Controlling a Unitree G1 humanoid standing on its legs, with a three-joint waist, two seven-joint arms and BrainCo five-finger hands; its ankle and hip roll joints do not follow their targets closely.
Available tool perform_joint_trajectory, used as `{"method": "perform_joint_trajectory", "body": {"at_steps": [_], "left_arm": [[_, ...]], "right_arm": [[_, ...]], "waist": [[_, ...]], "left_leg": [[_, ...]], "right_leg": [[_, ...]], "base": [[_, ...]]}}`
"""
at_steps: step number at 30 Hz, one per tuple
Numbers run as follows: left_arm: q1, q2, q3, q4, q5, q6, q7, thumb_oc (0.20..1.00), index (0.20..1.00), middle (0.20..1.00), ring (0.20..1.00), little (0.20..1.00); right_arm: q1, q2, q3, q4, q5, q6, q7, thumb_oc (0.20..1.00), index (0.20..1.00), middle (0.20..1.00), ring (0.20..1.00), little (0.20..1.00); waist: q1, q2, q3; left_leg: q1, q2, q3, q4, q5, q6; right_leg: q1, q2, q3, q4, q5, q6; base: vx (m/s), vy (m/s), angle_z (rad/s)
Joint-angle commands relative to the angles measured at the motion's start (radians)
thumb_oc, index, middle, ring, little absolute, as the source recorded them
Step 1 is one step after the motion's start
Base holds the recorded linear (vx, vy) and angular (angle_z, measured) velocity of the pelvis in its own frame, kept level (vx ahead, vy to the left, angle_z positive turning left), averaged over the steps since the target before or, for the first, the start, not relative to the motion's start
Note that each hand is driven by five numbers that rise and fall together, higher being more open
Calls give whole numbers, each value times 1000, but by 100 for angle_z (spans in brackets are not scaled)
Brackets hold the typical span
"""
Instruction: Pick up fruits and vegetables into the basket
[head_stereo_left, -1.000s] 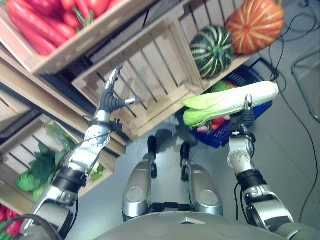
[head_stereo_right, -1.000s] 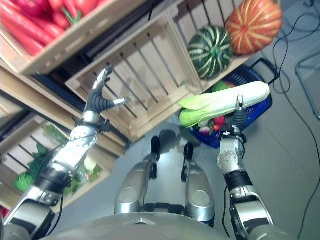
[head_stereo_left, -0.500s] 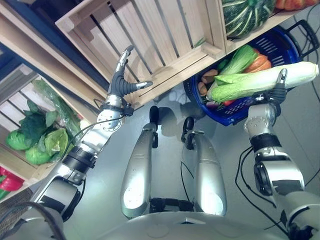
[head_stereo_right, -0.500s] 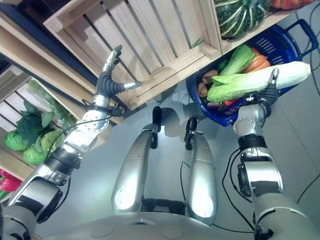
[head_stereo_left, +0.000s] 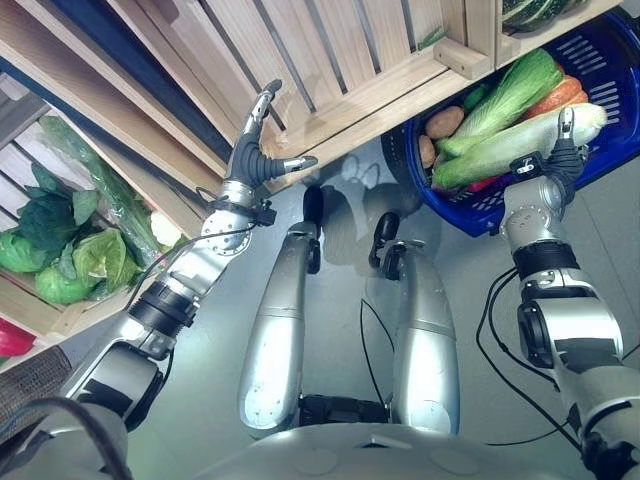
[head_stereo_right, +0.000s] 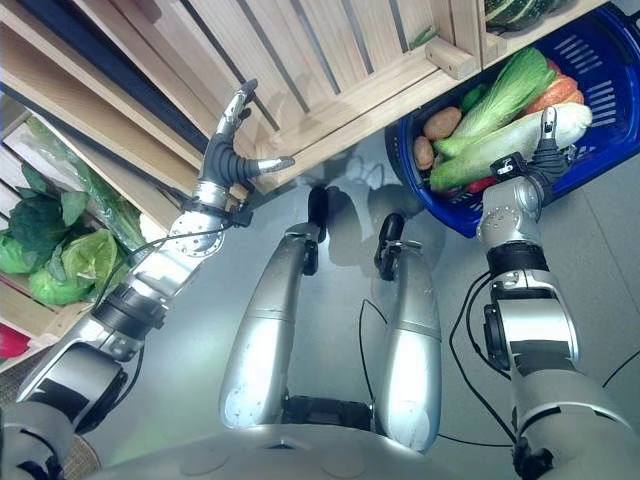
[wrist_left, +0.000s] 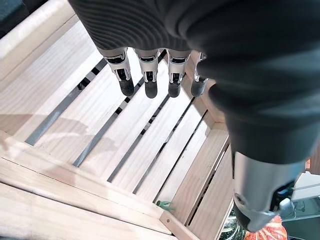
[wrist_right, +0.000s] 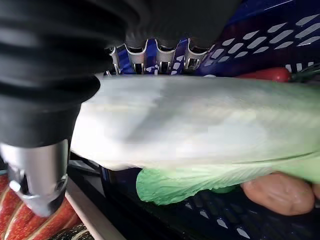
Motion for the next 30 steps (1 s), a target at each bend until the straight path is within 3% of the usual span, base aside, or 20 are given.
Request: {"method": "perform_joint_trajectory", "body": {"at_steps": [1,9,14,18,24,26,30], "left_arm": [[5,-21,5,-52,-7,-59,-1,1000,1000,1000,1000,1000],[51,-10,15,-63,-3,-92,-13,1000,1000,1000,1000,1000],[83,11,33,-44,6,-123,-32,1000,1000,1000,1000,1000],[120,18,51,-7,-27,-125,-63,1000,1000,1000,1000,1000],[230,10,73,53,-40,-130,-132,1000,1000,1000,1000,1000],[287,-6,74,99,-41,-133,-158,1000,1000,1000,1000,1000],[380,-43,80,171,-37,-138,-205,1000,1000,1000,1000,1000]], "right_arm": [[9,-63,-6,-11,-32,-42,-25,1000,1000,1000,1000,1000],[49,-61,-32,4,-41,-31,-43,1000,1000,1000,1000,1000],[93,-37,-46,11,-67,-48,-56,1000,1000,1000,1000,1000],[145,-6,-46,2,-160,-54,-80,1000,1000,1000,1000,1000],[299,56,-23,-84,-209,-62,-84,1000,1000,1000,1000,1000],[397,91,-18,-128,-297,-83,-93,1000,1000,1000,1000,1000],[550,142,12,-199,-432,-54,-111,1000,1000,1000,1000,1000]], "waist": [[-7,18,-40],[-3,11,-40],[2,-7,-40],[8,-26,-43],[1,-46,-140],[-7,-55,-194],[-23,-65,-284]], "left_leg": [[44,-43,71,108,-230,5],[132,-45,71,75,-223,-2],[282,-30,58,-37,-188,-11],[453,-39,12,-186,-138,-24],[629,-36,-25,-414,-61,-30],[691,-27,-36,-490,-38,-27],[800,-11,-29,-608,-11,-24]], "right_leg": [[50,32,-10,-53,57,75],[144,32,-22,-85,58,74],[297,44,-25,-197,71,77],[486,74,-21,-381,99,74],[684,93,-25,-635,162,71],[749,96,-20,-703,181,78],[843,97,-7,-803,209,89]], "base": [[42,-19,1],[30,-13,0],[14,-11,3],[59,-11,2],[76,16,-12],[122,39,-2],[152,47,-1]]}}
